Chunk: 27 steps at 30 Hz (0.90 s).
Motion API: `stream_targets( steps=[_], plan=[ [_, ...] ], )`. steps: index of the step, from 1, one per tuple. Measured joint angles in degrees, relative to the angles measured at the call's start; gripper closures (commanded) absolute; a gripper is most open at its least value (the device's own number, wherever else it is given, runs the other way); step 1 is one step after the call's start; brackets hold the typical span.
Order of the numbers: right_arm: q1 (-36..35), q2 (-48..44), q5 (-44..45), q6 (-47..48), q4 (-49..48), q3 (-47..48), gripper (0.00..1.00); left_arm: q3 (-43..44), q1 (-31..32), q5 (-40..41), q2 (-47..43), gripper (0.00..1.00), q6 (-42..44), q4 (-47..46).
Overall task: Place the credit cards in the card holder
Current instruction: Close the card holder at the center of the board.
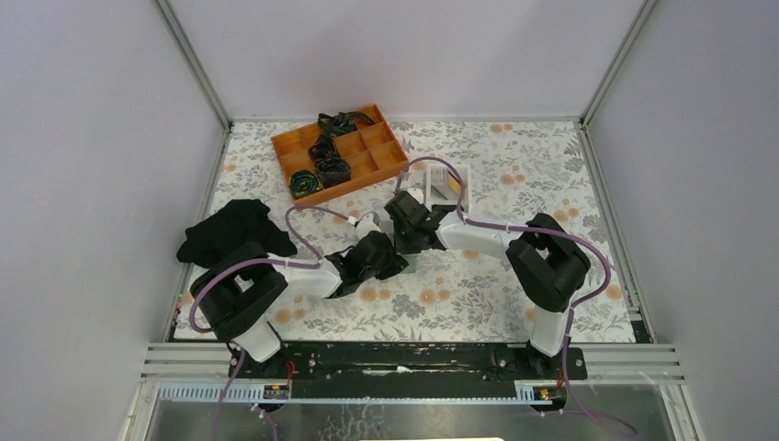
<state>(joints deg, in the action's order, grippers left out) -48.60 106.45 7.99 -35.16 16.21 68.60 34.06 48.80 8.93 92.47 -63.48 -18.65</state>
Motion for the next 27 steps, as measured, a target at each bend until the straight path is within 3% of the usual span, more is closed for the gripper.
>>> stream_targets(
  steps=[16,27],
  plan=[
    [2.23,-0.33,-1.64,-1.33,-1.84,-1.51,1.0,-0.02,-0.15,0.72,-0.39,0.95,0.11,0.5],
    [3.34,-0.33,-1.64,-0.63,-1.75,-1.49,1.0,-2.56,-0.48,5.64,-5.64,0.9,0.46,8.37]
  ],
)
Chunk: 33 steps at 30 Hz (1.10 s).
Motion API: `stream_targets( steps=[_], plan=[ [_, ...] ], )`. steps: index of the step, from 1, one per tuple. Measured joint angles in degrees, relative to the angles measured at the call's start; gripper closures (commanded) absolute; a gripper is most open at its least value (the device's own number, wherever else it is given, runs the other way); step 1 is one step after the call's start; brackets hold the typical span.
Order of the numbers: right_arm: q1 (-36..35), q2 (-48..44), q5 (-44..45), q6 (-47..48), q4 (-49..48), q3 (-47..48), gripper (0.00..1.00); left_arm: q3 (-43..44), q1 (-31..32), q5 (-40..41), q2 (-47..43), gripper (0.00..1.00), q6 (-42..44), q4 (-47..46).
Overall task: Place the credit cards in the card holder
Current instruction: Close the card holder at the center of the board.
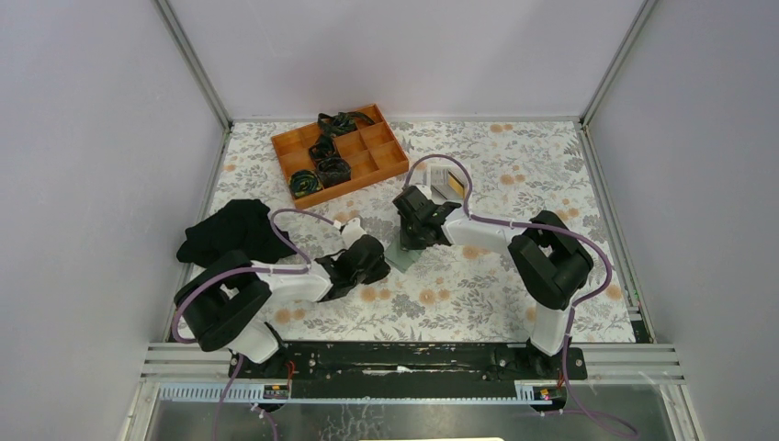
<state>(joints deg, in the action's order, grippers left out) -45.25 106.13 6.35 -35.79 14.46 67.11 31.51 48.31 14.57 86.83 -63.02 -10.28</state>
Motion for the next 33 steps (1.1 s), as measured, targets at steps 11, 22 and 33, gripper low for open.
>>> stream_targets(
  steps=[11,22,33],
  plan=[
    [0.5,0.0,-0.02,0.22,0.04,0.02,1.0,-0.74,0.0,0.17,-1.38,0.87,0.46,0.92],
    [0.7,0.0,-0.52,0.2,-0.02,0.0,1.0,1.4,-0.13,0.85,-7.15,0.77,4.11,0.22],
    [0.87,0.11,-0.98,0.2,0.07,0.11,1.0,7.23,-0.48,-1.05,5.38,0.83,7.63,-0.68]
  ],
)
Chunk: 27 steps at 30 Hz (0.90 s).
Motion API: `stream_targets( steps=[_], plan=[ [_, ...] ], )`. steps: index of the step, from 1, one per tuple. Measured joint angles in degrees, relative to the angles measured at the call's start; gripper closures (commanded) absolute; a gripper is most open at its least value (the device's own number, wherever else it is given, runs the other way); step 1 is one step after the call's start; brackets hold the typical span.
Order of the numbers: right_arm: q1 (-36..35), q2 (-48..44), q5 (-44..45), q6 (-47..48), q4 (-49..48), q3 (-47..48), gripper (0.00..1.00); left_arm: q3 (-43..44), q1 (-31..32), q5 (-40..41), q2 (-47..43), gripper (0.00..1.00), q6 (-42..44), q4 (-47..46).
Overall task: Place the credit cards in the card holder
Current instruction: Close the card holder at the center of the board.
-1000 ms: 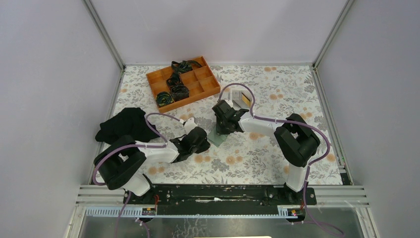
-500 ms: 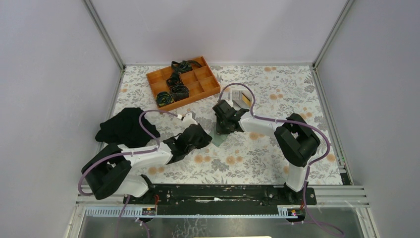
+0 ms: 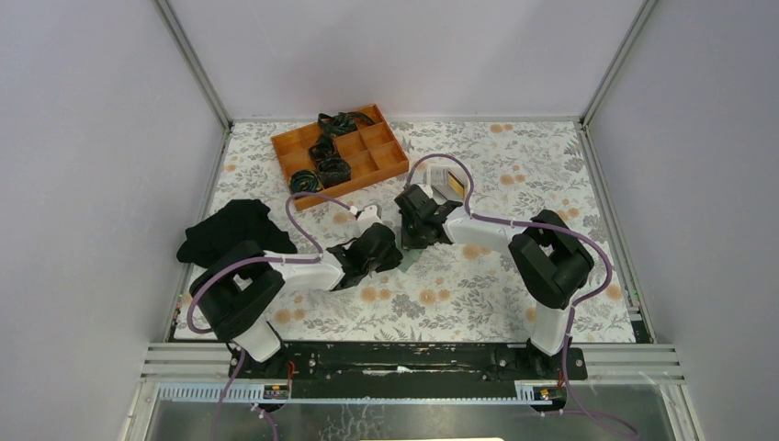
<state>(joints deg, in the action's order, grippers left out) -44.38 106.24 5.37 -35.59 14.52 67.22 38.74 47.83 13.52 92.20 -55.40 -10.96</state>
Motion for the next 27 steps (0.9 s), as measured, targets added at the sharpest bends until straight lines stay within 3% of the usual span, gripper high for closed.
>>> stream_targets(
  steps=[4,16,27],
  plan=[
    [0.11,0.13,-0.09,0.0,0.09,0.13,1.0,-0.11,0.0,0.09,0.17,0.86,-0.07,-0.04],
    [0.22,1.51,1.18,2.56,4.15,4.48,0.67,-0.63,0.0,0.85,0.74,0.93,-2.97,-0.85],
    [0.31,1.46,5.53,3.23,9.22,8.2,0.64,-0.7,0.0,2.21,1.51,0.97,-11.39,-1.14]
  ],
)
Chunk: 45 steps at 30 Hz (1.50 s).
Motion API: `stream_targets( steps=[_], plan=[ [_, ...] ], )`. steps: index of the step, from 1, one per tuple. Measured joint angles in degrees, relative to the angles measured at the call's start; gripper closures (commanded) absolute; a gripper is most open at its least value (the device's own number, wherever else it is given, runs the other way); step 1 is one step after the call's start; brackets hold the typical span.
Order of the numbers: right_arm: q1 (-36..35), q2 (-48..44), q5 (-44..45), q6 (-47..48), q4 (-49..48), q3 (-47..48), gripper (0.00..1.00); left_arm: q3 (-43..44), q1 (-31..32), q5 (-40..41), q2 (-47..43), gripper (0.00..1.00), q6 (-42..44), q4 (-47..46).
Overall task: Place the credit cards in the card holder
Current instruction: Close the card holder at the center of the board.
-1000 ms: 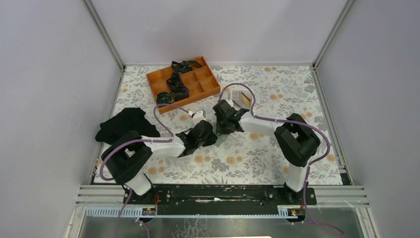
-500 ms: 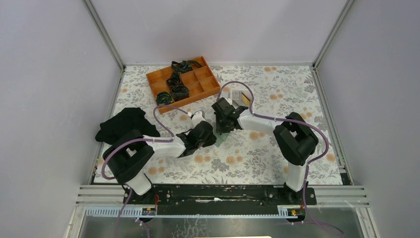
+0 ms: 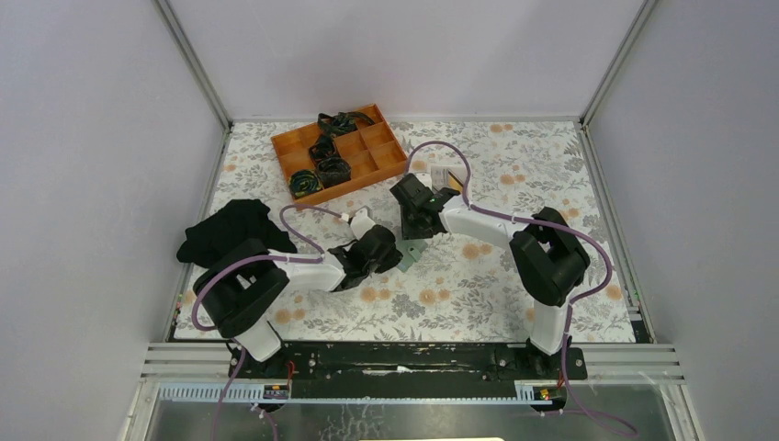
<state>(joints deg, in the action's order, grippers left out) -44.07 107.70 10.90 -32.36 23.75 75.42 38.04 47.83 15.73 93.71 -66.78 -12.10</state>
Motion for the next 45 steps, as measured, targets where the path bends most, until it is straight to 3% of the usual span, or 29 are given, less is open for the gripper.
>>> stream_targets(
  steps=[9,16,21,28,39,45],
  plan=[
    [0.09,-5.66,5.11,-3.37,4.46,-1.16,0.64,-1.49,0.15,1.11,-1.49,0.97,-4.81,0.61],
    [0.11,-10.69,6.25,-6.78,4.5,-3.5,0.64,-5.44,0.24,6.34,-11.58,0.88,-3.34,10.14],
    [0.11,-10.69,6.14,-8.85,4.5,-6.54,0.67,-4.83,0.24,9.79,-15.61,0.85,0.22,11.47],
    [-1.22,-10.6,6.03,-10.71,4.66,-8.55,0.75,-2.34,-0.11,11.96,-15.5,0.81,5.05,11.61],
    [-4.7,-7.74,4.09,-13.42,3.93,-9.18,0.87,-1.9,-8.07,10.99,-6.49,0.88,10.95,8.66],
    [-4.72,-5.11,1.79,-14.29,3.04,-9.77,0.9,-5.46,-8.63,7.23,-6.4,0.91,12.33,4.22]
  ],
)
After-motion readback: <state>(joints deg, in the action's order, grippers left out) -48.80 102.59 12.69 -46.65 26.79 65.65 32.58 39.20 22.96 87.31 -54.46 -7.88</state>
